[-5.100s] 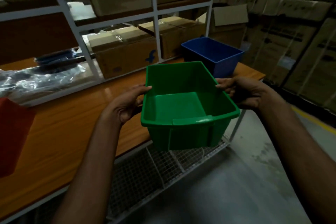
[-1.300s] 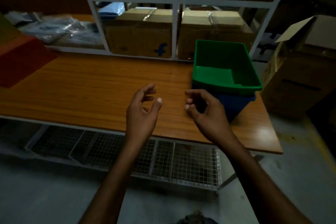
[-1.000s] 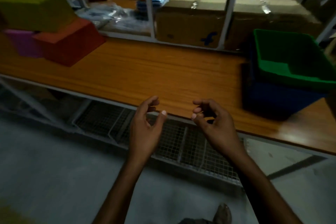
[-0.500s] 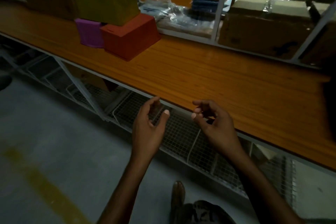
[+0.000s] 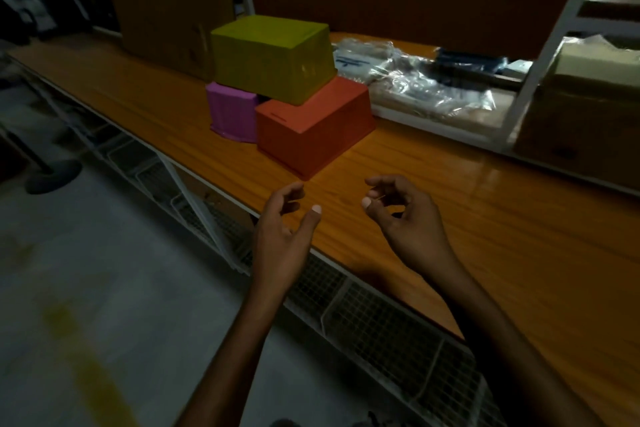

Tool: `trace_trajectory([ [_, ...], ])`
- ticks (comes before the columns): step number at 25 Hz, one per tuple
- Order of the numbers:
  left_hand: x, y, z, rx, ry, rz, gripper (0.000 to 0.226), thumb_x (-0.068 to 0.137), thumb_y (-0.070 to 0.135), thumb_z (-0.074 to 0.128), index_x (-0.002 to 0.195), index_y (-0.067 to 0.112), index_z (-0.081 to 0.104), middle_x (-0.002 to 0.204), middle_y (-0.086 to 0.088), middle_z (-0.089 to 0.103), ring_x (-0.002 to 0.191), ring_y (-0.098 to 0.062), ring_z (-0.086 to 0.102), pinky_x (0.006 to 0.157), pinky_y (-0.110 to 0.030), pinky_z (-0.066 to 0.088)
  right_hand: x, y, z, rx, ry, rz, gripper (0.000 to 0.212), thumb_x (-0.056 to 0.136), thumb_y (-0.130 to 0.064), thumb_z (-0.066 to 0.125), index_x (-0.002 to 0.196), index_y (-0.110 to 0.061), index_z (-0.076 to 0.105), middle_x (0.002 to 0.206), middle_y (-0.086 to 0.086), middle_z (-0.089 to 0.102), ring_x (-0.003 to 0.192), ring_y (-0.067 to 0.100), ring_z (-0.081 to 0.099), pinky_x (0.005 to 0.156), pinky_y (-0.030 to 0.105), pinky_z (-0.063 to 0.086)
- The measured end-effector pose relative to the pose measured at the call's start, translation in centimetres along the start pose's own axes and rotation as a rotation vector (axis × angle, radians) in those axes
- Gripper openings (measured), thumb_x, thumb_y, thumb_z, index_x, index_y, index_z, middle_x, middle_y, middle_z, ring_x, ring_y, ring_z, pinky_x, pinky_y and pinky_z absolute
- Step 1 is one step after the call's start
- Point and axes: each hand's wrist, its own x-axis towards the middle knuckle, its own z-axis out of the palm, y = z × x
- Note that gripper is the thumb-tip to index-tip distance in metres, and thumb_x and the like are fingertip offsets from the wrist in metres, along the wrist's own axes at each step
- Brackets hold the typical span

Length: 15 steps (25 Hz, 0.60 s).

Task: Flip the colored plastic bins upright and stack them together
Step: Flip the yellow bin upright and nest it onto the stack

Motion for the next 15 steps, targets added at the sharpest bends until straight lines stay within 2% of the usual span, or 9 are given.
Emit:
trace_trajectory([
  [4, 9.3, -1.6, -1.8, -0.052, -0.009, 0.006, 0.038, 0.092, 0.025, 0.071, 0.127, 0.031, 0.059, 0.125, 0.012, 0.062, 0.115, -0.006, 0.059, 0.088, -0.026, 0.052, 8.4, -0.8, 4.7, -0.027, 0.003, -0.05, 0.028, 0.092, -0.03, 0.072, 0.12, -0.028, 0.066, 0.105, -0.016, 0.068, 0.093, -0.004, 0.065, 0.063, 0.011, 0.048],
  [8, 20.7, -4.0, -3.3, -0.13, -0.055, 0.005, 0.04, 0.091, 0.02, 0.073, 0.128, 0.024, 0.059, 0.124, 0.009, 0.062, 0.112, -0.012, 0.061, 0.09, -0.029, 0.051, 19.2, -0.9, 9.9, -0.073, 0.099, -0.111, 0.035, 0.09, -0.037, 0.072, 0.123, -0.024, 0.067, 0.114, -0.008, 0.07, 0.102, 0.005, 0.066, 0.079, 0.026, 0.054],
  [12, 32.1, -5.3, -3.9, -0.151, -0.103, 0.0, 0.049, 0.09, 0.013, 0.072, 0.135, 0.015, 0.052, 0.133, -0.004, 0.057, 0.116, -0.018, 0.057, 0.1, -0.037, 0.049, 30.6, -2.3, 14.0, -0.123, 0.18, -0.09, 0.042, 0.098, -0.039, 0.062, 0.132, -0.015, 0.063, 0.127, 0.001, 0.067, 0.108, 0.013, 0.065, 0.09, 0.032, 0.053],
  [15, 39.2, -5.2, -3.1, -0.099, -0.12, -0.005, 0.062, 0.089, 0.015, 0.073, 0.144, 0.015, 0.045, 0.147, -0.008, 0.045, 0.128, -0.023, 0.051, 0.095, -0.027, 0.045, 38.4, -2.2, 15.9, -0.211, 0.236, -0.043, 0.05, 0.099, -0.048, 0.053, 0.137, -0.015, 0.059, 0.134, 0.006, 0.063, 0.116, 0.019, 0.064, 0.098, 0.039, 0.052],
])
